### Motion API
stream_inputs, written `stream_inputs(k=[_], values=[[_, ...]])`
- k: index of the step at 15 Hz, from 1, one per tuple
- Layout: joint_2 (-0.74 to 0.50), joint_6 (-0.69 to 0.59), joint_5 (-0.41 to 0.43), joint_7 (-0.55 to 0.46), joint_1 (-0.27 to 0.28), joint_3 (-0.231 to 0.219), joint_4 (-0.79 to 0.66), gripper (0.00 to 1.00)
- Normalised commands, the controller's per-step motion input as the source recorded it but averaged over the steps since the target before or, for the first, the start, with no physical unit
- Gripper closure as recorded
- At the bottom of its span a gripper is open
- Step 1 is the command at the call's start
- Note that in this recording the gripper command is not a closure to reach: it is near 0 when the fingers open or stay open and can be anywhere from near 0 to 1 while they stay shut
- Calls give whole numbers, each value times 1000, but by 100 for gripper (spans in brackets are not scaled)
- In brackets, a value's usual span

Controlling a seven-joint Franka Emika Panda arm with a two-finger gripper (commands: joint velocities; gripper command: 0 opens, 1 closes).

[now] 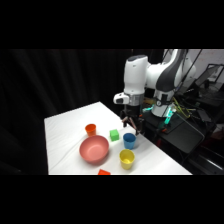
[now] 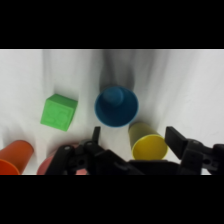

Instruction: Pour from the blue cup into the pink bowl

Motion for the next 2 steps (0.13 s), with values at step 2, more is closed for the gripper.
stream_inputs(k=[2], values=[[-563, -485, 47, -183, -23, -96, 11, 0]])
